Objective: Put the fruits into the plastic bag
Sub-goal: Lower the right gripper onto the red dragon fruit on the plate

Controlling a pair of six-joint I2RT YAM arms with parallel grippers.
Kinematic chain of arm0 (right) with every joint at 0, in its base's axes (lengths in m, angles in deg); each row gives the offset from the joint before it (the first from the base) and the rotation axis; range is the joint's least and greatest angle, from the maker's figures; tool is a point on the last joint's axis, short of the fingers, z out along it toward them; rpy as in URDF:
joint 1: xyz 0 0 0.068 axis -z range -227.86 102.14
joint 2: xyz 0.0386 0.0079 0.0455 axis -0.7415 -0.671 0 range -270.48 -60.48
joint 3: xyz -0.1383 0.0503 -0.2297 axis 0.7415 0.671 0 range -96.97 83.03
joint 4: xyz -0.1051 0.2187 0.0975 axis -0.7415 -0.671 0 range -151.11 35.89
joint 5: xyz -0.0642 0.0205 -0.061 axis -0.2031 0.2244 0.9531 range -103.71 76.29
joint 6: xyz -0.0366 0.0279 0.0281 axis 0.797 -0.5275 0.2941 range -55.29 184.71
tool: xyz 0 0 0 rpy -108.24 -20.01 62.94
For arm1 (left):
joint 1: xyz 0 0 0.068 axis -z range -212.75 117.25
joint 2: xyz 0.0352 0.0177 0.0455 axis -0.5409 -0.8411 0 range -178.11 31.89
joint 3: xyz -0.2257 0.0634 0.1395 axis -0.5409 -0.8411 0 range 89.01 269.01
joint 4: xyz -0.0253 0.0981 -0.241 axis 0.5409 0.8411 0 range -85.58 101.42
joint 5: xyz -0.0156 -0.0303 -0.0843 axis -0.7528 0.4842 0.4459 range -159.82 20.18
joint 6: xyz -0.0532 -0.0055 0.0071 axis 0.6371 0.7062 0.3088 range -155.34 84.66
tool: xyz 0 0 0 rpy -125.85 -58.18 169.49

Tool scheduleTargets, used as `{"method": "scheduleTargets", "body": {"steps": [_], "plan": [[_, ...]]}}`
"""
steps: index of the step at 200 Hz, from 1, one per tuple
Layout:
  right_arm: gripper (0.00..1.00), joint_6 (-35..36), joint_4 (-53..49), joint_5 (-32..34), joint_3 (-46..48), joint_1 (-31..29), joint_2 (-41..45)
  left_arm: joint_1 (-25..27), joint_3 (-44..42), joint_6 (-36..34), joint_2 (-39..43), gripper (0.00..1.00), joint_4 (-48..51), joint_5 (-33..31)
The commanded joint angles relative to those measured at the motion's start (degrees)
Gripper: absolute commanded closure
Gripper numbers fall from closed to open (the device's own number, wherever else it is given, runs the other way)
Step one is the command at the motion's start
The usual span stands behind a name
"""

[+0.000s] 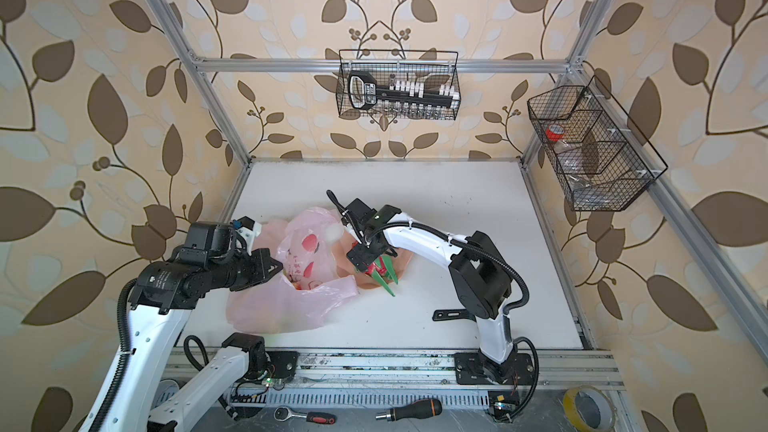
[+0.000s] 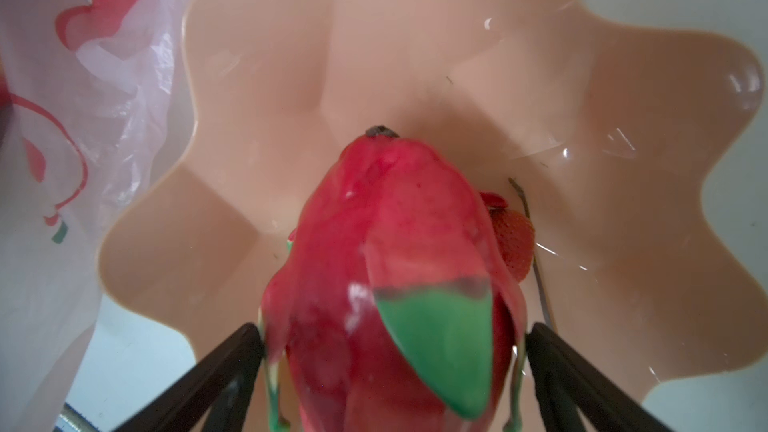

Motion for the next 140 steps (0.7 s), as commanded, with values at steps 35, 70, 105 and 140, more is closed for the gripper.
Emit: {"method": "scheduleTargets", "body": {"steps": [35,70,105,140], "plan": [[0.00,3.1,-2.2,2.7,-3.0,-0.5,-3.7,0.4,1.7,-0.7,-0.5,1.00,0.6,-0.6],[0.00,2.9,-2.3,3.9,-2.9,-0.8,-5.0,0.4,1.9,-0.8,-0.7,1.00,0.5,-0.6],[0.00,2.1,-1.4,6.4,-1.6,-1.4,-4.1,0.4,1.8,-0.8,-1.0,1.00,0.3,-0.6],[0.00,1.7,-0.6,6.2,-0.7,-1.3,-4.5,0.5,1.7,-0.7,-1.2,1.00,-0.1,-0.5]]}}
